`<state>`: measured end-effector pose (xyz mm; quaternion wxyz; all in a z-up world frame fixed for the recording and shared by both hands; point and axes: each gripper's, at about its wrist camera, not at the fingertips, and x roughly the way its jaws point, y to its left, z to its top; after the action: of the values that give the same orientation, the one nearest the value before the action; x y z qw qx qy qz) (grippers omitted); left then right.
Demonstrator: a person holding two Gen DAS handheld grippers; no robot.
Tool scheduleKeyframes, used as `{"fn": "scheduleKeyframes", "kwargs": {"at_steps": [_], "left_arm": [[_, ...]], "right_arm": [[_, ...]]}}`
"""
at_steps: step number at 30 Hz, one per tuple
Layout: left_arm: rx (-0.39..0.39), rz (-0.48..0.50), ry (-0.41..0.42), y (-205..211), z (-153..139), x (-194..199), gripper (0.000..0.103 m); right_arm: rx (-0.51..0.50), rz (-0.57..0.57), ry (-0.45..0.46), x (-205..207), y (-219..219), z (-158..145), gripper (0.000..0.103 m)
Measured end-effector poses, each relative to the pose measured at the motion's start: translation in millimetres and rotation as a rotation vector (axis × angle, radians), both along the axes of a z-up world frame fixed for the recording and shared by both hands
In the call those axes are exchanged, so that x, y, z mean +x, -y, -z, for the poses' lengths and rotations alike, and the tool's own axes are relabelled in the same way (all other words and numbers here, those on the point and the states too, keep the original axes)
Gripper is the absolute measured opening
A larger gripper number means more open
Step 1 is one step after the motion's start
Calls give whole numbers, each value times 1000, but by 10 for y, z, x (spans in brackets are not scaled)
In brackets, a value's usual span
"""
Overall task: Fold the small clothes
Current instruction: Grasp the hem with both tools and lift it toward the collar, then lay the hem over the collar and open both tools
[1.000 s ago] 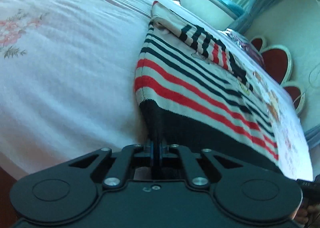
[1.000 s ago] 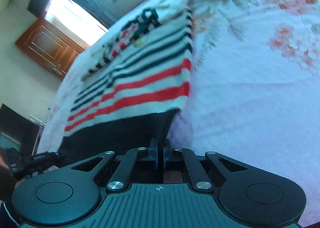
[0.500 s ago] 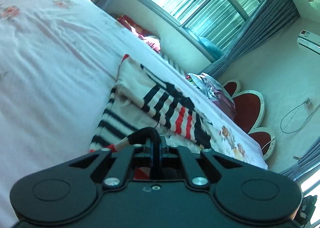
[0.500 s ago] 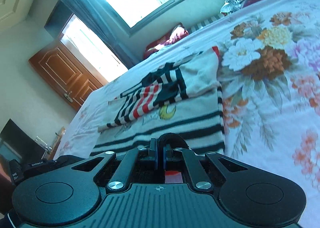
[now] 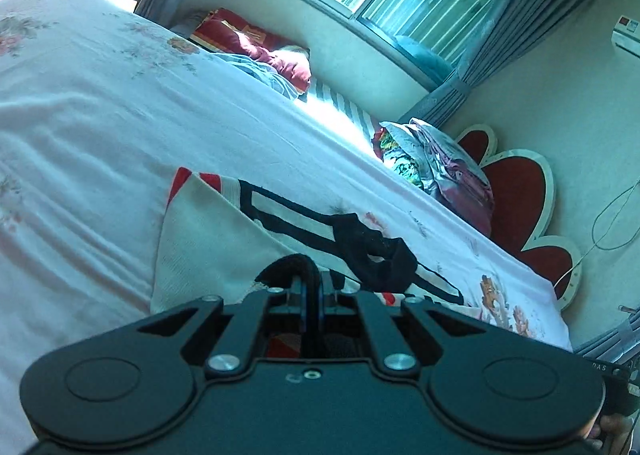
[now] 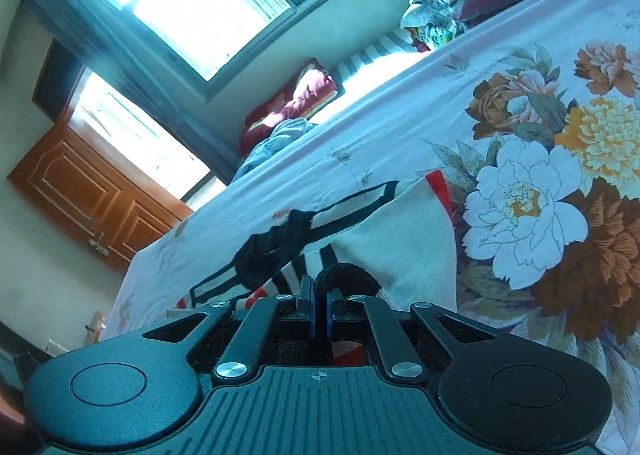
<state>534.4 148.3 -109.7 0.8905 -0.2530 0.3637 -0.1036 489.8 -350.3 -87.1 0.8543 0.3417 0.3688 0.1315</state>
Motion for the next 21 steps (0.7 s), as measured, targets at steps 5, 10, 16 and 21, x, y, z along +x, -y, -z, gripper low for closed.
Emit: {"fn": "scheduleKeyframes", "kwargs": {"at_steps": [5,10,16,21], "left_arm": [[3,13,-61,-23,213,548,4],[-4,50,-91,-10,450,893,10],[68,17,81,-4,347,774,83],[190,128,20,96,394,944,55]], "right_arm": [[38,47,-77,505,83,329,4],[64,62,-130,911,107,616,5],[-82,129,-10,913,139,479,66],[-183,-12,4,967,22,483,60]]}}
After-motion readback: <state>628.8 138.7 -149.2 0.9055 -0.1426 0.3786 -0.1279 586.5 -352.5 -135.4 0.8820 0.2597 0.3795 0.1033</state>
